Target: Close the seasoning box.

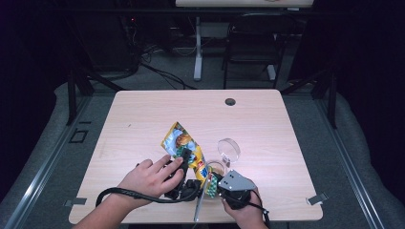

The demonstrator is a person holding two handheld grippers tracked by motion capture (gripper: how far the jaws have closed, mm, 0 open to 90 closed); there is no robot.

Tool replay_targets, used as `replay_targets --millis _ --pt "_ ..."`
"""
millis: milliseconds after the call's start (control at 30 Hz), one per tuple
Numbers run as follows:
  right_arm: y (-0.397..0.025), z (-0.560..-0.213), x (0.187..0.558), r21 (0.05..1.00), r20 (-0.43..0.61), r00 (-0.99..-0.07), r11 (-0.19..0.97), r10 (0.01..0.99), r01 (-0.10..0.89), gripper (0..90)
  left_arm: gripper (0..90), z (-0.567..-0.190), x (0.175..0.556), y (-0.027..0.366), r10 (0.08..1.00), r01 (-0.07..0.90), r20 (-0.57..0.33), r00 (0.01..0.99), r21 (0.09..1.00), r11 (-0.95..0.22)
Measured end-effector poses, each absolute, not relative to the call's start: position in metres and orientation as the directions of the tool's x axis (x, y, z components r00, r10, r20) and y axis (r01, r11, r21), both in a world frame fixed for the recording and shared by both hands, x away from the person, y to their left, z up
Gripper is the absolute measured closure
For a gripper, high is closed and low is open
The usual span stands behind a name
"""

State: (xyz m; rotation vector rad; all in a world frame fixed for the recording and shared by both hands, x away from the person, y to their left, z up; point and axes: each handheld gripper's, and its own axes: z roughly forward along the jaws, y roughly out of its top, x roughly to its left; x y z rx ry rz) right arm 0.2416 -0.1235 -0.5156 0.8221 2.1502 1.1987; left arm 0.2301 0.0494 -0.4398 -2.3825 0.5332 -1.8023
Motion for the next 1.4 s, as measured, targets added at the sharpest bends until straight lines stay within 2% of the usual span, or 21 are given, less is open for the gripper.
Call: replay_targets --millis 767,1400 --pt "-0.125 -0.515 0.241 0.877 -0.156 -0.667 0.413 0.728 0.245 87.0 86.0 -0.438 0.231 0.050 -0.341 -0.217 0.911 0.231 -0.293 -0.931" --pt "-0.123 -0.513 0.240 0.877 -0.174 -0.668 0.423 0.724 0.230 87.5 86.1 -0.444 0.237 0.064 -0.207 -0.199 0.930 0.303 -0.151 -0.968"
